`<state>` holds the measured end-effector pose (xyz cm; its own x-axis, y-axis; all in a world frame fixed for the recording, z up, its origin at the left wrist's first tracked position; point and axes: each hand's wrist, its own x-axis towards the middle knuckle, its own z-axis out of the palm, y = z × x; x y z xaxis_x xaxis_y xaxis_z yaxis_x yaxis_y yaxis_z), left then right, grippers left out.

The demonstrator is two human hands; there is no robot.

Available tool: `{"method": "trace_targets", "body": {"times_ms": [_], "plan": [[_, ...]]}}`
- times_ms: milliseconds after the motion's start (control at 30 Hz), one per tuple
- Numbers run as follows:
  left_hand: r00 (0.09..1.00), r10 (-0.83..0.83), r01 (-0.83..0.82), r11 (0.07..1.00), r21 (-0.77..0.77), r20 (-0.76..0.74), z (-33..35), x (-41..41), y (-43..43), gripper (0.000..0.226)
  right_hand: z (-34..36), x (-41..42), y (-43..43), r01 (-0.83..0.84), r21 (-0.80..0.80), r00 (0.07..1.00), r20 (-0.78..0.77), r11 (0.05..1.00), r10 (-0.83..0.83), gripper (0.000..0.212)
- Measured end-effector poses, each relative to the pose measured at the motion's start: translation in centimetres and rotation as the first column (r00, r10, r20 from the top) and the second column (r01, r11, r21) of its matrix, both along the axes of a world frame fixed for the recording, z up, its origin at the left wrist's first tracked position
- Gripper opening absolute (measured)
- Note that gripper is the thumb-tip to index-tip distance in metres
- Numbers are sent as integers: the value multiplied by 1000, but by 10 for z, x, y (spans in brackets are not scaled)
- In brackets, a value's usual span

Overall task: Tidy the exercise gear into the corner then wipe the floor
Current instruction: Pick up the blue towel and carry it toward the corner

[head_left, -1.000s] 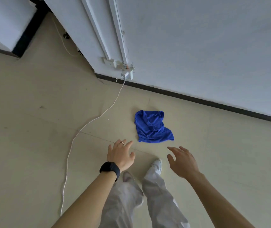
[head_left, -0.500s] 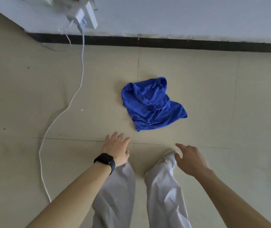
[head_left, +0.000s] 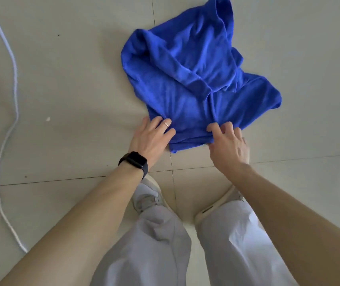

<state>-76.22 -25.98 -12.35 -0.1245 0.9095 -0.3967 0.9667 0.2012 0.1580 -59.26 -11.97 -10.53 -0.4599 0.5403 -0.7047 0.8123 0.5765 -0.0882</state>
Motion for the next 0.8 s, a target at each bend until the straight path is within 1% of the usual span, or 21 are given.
{"method": "trace_targets", "body": {"times_ms": [33,67,100,167,233,267,300,333,367,400,467,533,600,667,700,767,800], "plan": [[1000,7,-6,1000,-9,30,5,0,2,22,1,0,-1,-41,11,999,23,999,41,33],[996,35,-31,998,-45,78,17,2,6,20,9,1,-2,-49,-3,998,33,999,49,26],[989,89,-79,993,-87,115,33,3,10,17,20,3,-3,-4,-33,1000,14,999,4,22],[942,292,-262,948,-180,167,76,3,22,12,64,6,1,211,-117,974,-56,970,-218,21],[857,468,-409,872,-270,214,128,2,32,15,119,10,7,435,-208,881,-102,876,-461,19],[841,485,-414,862,-293,238,157,1,38,16,151,13,13,502,-246,831,-127,829,-541,17],[829,489,-409,862,-300,271,191,0,47,18,185,14,21,551,-272,783,-158,789,-601,16],[794,517,-426,849,-314,320,226,-2,56,20,220,14,31,587,-285,742,-186,758,-645,15],[730,567,-463,821,-334,382,259,-3,64,22,251,15,39,617,-293,704,-209,730,-679,15],[648,625,-516,781,-352,435,297,-6,75,25,290,15,51,639,-295,671,-240,711,-702,15],[509,708,-614,697,-371,489,378,-12,97,33,367,14,72,669,-284,623,-290,687,-727,15],[446,725,-633,670,-388,525,452,-20,116,37,436,13,92,667,-261,613,-340,697,-713,14],[445,713,-600,686,-411,541,530,-28,132,36,511,10,112,648,-247,616,-386,721,-686,14],[468,686,-550,720,-423,558,601,-32,139,25,582,10,126,656,-233,599,-417,718,-683,12],[463,669,-537,734,-416,582,628,-33,140,18,611,11,131,661,-227,591,-429,715,-683,12],[439,634,-540,753,-377,636,688,-30,141,3,670,19,140,686,-219,552,-464,694,-693,15],[442,612,-548,763,-343,656,716,-25,141,6,697,25,143,705,-220,522,-484,675,-703,16]]}}
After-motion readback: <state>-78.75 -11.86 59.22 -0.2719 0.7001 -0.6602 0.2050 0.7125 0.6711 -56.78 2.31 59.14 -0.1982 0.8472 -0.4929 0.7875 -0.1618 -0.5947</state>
